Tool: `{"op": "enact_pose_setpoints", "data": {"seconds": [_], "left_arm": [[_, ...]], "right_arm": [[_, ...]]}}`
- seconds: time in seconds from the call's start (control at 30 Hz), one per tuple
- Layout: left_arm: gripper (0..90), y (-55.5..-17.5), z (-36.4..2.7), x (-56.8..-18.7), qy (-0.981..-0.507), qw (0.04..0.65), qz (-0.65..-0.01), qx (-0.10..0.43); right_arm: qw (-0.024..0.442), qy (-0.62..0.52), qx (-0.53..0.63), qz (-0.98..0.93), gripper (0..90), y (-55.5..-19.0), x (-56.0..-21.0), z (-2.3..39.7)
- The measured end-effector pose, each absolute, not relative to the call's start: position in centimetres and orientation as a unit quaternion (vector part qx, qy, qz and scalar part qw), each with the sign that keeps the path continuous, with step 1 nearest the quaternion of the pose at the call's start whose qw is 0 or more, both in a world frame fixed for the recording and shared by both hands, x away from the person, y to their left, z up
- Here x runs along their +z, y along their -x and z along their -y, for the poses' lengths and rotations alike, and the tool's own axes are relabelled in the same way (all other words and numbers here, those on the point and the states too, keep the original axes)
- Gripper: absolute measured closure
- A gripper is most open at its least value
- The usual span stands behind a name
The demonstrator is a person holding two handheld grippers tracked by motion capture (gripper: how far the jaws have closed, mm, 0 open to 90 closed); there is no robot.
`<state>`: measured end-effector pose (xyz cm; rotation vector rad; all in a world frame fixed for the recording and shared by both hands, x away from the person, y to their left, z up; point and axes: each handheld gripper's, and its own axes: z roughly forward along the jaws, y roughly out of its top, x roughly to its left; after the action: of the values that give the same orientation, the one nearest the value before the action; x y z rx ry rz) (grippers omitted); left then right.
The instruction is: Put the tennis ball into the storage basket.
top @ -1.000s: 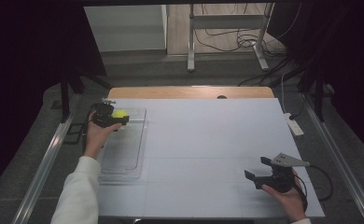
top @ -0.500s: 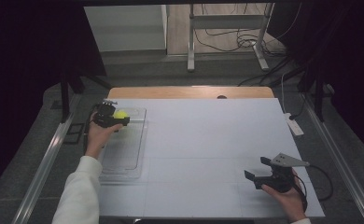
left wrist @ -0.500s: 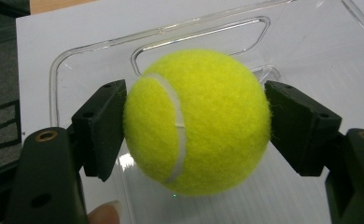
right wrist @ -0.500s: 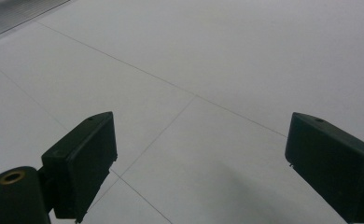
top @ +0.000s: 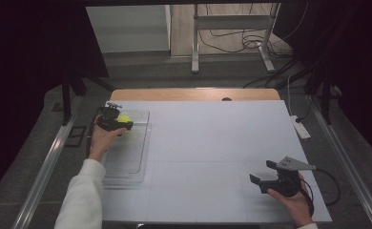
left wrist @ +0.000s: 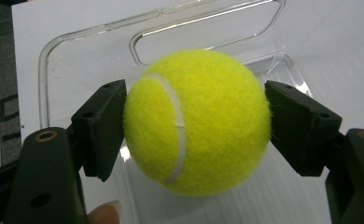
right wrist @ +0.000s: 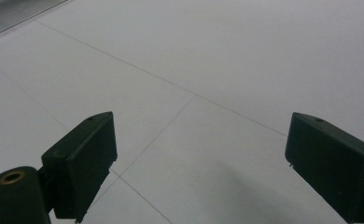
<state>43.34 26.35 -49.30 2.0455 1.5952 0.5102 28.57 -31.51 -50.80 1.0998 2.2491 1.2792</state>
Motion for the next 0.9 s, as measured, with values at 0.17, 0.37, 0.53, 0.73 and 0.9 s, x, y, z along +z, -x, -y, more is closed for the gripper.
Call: {"op": "enact_pose_setpoints", "data": {"seconds": [0.17, 0.37, 0.53, 0.73, 0.9], "left_arm": [[25.4, -43.44, -26.25, -49.54, -0.752, 0.241, -0.586, 0.183], [25.2, -43.52, -26.22, -49.75, -0.755, 0.231, -0.586, 0.184], [25.2, -43.53, -26.26, -49.83, -0.756, 0.228, -0.586, 0.184], [25.1, -43.57, -26.27, -49.90, -0.758, 0.224, -0.584, 0.184], [25.0, -43.59, -26.21, -49.99, -0.758, 0.223, -0.585, 0.183]], "right_arm": [[0.164, -0.386, 0.449, -0.789, 9.0, -28.58, -50.81, 31.53], [0.164, -0.386, 0.448, -0.789, 9.0, -28.60, -50.84, 31.52], [0.165, -0.387, 0.445, -0.790, 9.2, -28.60, -50.85, 31.49], [0.165, -0.387, 0.445, -0.791, 9.3, -28.61, -50.86, 31.47], [0.165, -0.388, 0.444, -0.791, 9.3, -28.60, -50.86, 31.47]]}}
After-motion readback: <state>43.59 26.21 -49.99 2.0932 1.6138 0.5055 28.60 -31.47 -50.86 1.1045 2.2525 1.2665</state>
